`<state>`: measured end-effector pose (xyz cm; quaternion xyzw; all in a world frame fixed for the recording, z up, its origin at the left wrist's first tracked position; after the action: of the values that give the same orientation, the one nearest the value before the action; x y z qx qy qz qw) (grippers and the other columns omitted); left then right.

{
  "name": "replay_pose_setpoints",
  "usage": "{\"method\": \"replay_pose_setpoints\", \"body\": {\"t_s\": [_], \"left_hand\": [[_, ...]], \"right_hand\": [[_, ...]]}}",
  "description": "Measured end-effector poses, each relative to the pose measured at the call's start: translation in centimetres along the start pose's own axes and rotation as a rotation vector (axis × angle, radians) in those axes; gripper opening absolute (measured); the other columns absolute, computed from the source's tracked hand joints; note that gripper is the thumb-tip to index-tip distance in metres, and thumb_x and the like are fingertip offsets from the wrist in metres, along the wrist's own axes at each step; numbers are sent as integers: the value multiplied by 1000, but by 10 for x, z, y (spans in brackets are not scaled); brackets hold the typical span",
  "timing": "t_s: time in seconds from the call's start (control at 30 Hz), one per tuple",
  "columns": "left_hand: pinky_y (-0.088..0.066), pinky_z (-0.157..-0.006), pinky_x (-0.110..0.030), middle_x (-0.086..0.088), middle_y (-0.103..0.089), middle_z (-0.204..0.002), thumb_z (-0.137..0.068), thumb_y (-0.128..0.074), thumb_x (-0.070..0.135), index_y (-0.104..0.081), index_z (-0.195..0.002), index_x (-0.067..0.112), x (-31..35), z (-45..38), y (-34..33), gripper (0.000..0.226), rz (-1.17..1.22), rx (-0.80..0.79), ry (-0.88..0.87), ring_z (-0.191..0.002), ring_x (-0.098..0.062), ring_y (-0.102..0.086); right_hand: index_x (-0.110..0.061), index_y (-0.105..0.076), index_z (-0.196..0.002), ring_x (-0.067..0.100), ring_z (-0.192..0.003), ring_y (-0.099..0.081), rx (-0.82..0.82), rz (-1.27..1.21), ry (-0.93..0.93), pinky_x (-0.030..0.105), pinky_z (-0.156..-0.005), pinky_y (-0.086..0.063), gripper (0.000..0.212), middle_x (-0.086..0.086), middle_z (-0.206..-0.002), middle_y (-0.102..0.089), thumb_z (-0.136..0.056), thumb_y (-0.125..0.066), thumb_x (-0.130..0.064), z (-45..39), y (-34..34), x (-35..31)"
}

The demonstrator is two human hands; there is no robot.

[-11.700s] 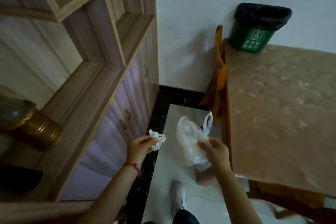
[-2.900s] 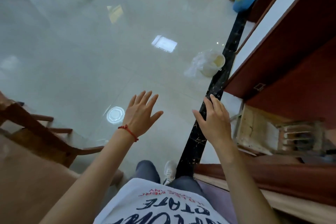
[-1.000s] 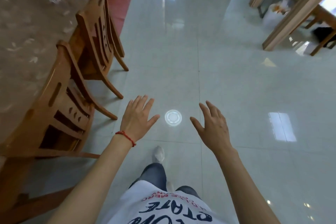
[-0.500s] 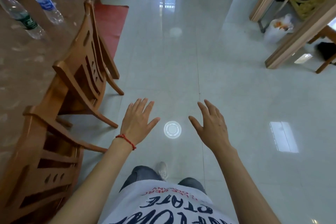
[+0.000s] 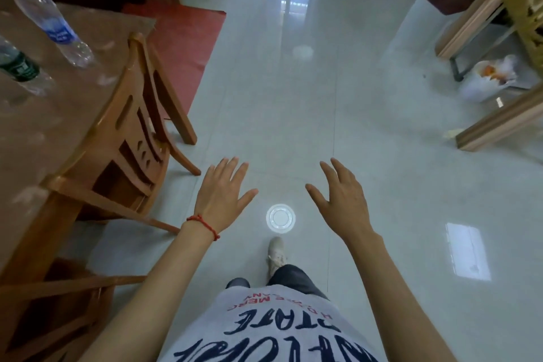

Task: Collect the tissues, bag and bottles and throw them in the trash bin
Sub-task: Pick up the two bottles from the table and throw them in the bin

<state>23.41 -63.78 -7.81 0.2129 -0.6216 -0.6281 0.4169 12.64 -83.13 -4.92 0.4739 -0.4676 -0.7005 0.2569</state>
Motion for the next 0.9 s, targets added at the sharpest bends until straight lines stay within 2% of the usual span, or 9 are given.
{"method": "replay_pose_setpoints", "body": {"t_s": [0.23,0.67,0.9], "left_hand": [[-21,-115,-46,-15,-33,-148,-88,-45,47,-33,-139,10,-16,-93,27,64,40,49,59,-139,-31,-25],[-13,-115,-42,-11,-27,-151,-89,-38,50,-26,-142,14,-98,-251,68,65,34,74,124,-141,-28,-20],[-12,-115,-42,-10,-26,-152,-89,-34,53,-24,-142,15,-147,-305,95,66,20,104,197,-142,-27,-17]], "right_hand": [[-16,-32,-141,23,-140,-23,-49,21,75,37,-113,-20,59,8,-153,-26,-92,-45,-46,-115,18,-8],[-16,-33,-140,22,-140,-22,-66,-18,133,38,-113,-21,58,8,-153,-26,-92,-46,-44,-302,13,-73],[-17,-32,-141,22,-140,-23,-76,-11,208,38,-112,-22,58,7,-153,-27,-92,-45,-46,-379,12,-117]]}}
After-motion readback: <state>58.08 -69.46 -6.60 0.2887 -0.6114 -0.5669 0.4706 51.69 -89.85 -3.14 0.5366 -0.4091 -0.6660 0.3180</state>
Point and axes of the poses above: each hand's wrist, its own z-axis away from the middle knuckle, its own y-axis out of the back of the hand, x = y × z, the point moved 5 cm from there along -z, towards the middle knuckle
